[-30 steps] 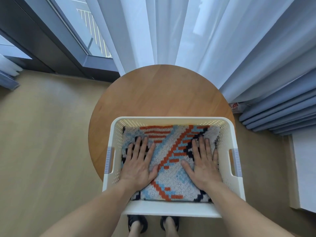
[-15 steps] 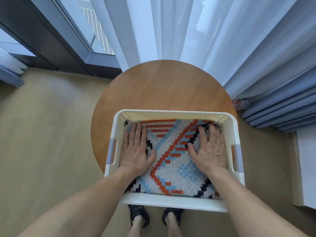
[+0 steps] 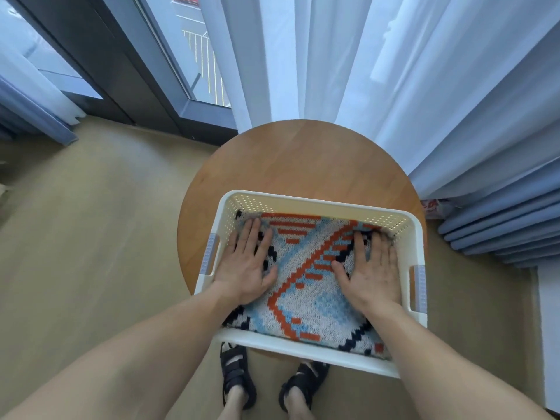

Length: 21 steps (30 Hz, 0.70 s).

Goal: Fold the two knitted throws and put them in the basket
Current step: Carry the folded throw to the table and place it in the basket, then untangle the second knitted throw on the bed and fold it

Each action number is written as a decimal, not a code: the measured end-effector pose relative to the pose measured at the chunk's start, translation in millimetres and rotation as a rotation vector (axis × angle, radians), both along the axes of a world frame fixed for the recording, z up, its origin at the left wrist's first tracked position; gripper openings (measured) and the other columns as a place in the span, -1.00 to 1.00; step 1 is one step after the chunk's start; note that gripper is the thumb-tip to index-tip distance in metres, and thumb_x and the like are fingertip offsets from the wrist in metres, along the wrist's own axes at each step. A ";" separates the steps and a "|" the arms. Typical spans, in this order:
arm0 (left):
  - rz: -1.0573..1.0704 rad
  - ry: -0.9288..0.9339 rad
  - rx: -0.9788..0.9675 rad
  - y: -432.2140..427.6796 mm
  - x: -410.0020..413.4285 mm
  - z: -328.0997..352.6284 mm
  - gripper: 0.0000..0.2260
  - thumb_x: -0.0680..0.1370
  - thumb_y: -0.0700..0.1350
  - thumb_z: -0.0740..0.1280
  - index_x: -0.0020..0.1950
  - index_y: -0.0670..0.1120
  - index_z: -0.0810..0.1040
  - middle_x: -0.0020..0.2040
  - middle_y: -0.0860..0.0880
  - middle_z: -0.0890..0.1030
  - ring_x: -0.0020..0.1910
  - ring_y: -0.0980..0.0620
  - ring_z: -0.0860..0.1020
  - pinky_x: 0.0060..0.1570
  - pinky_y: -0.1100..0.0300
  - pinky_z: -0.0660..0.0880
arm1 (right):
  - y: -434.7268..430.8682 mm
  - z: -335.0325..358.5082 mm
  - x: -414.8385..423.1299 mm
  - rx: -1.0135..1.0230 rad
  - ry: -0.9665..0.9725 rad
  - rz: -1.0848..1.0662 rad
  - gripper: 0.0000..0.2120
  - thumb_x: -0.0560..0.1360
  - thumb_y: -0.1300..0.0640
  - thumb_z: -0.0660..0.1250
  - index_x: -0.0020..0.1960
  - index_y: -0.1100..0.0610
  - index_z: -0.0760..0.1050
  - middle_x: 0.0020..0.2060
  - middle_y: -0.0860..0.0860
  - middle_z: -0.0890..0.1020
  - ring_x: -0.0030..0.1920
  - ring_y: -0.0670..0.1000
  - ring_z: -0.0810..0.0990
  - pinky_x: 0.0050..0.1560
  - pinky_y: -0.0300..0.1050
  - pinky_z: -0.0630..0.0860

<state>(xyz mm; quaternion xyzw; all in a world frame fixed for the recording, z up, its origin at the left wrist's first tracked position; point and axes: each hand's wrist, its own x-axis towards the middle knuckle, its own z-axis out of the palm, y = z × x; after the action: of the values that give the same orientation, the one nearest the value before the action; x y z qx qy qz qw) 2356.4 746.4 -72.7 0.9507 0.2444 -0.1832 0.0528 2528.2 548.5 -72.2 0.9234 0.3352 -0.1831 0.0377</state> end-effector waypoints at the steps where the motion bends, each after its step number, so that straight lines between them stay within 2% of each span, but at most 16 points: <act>1: -0.007 0.019 -0.002 0.2 -1.6 9.3 -0.29 0.58 0.28 -0.11 0.56 -0.04 -0.33 0.55 -0.11 -0.37 0.51 -0.04 -0.43 0.50 -0.05 -0.32 | 1.7 4.7 -1.6 -0.026 -0.013 0.006 -0.18 0.52 -0.39 -0.18 0.60 0.08 -0.20 0.58 0.20 -0.11 0.58 0.18 -0.18 0.55 0.08 -0.24; 5: -0.026 0.036 0.057 1.8 -3.2 59.9 -0.35 0.61 0.20 -0.10 0.58 -0.05 -0.26 0.55 -0.08 -0.38 0.49 -0.03 -0.45 0.47 -0.07 -0.39 | 20.8 40.4 -6.4 -0.174 0.014 -0.050 -0.20 0.51 -0.33 0.06 0.57 0.10 -0.03 0.55 0.23 0.07 0.54 0.29 0.01 0.50 0.20 0.08; 7: -0.030 0.055 0.087 3.5 -5.5 92.2 -0.38 0.62 0.17 -0.11 0.58 -0.05 -0.23 0.57 -0.08 -0.34 0.50 -0.04 -0.43 0.46 -0.09 -0.40 | 34.7 66.5 -9.6 -0.239 0.046 -0.046 -0.32 0.52 -0.24 0.13 0.51 0.11 0.14 0.47 0.20 0.26 0.46 0.28 0.22 0.38 0.16 0.28; 9: 0.028 0.072 0.060 6.9 -11.2 123.5 -0.41 0.63 0.13 -0.06 0.59 -0.07 -0.09 0.59 -0.10 -0.23 0.55 -0.07 -0.33 0.49 -0.13 -0.31 | 49.8 94.6 -14.8 -0.212 0.112 0.011 -0.55 0.56 -0.15 0.15 0.33 0.11 0.37 0.18 0.09 0.54 0.16 0.13 0.52 0.10 0.01 0.49; 11: 0.118 0.110 -0.021 11.2 -25.0 151.9 -0.45 0.62 0.11 0.01 0.57 -0.09 0.12 0.61 -0.12 -0.04 0.58 -0.11 -0.14 0.52 -0.19 -0.12 | 65.9 124.5 -26.2 -0.188 0.153 0.111 -0.70 0.57 -0.10 0.16 0.13 0.09 0.48 -0.10 -0.03 0.58 -0.11 0.02 0.57 -0.17 -0.13 0.50; 13: 0.190 0.155 -0.090 17.3 -47.5 174.5 -0.46 0.61 0.13 0.04 0.52 -0.11 0.25 0.58 -0.14 0.11 0.58 -0.13 -0.02 0.49 -0.20 0.03 | 82.3 152.0 -41.7 -0.174 0.158 0.192 -0.72 0.57 -0.11 0.17 0.07 0.07 0.48 -0.14 -0.05 0.57 -0.14 0.00 0.57 -0.19 -0.13 0.50; 17: 0.342 0.140 -0.059 22.6 -117.9 211.4 -0.44 0.60 0.17 0.05 0.53 -0.09 0.24 0.58 -0.13 0.13 0.57 -0.12 0.03 0.48 -0.15 0.09 | 108.6 199.8 -91.2 -0.116 0.151 0.360 -0.75 0.55 -0.10 0.18 -0.05 0.06 0.50 -0.22 -0.06 0.59 -0.18 -0.02 0.60 -0.25 -0.13 0.52; 21: 0.503 0.091 -0.015 6.6 -217.6 243.9 -0.45 0.61 0.15 0.06 0.53 -0.10 0.23 0.59 -0.11 0.12 0.57 -0.10 0.03 0.48 -0.12 0.09 | 126.3 237.6 -168.7 -0.115 0.119 0.579 -0.68 0.57 -0.09 0.16 0.16 0.08 0.51 -0.03 -0.01 0.63 -0.06 0.03 0.61 -0.04 -0.06 0.59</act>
<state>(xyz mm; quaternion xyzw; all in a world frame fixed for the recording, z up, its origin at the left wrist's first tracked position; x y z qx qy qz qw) 2138.9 753.0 171.1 0.8503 0.4741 -0.2086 0.0929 2359.5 674.8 165.4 0.7733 0.5754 -0.2372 0.1208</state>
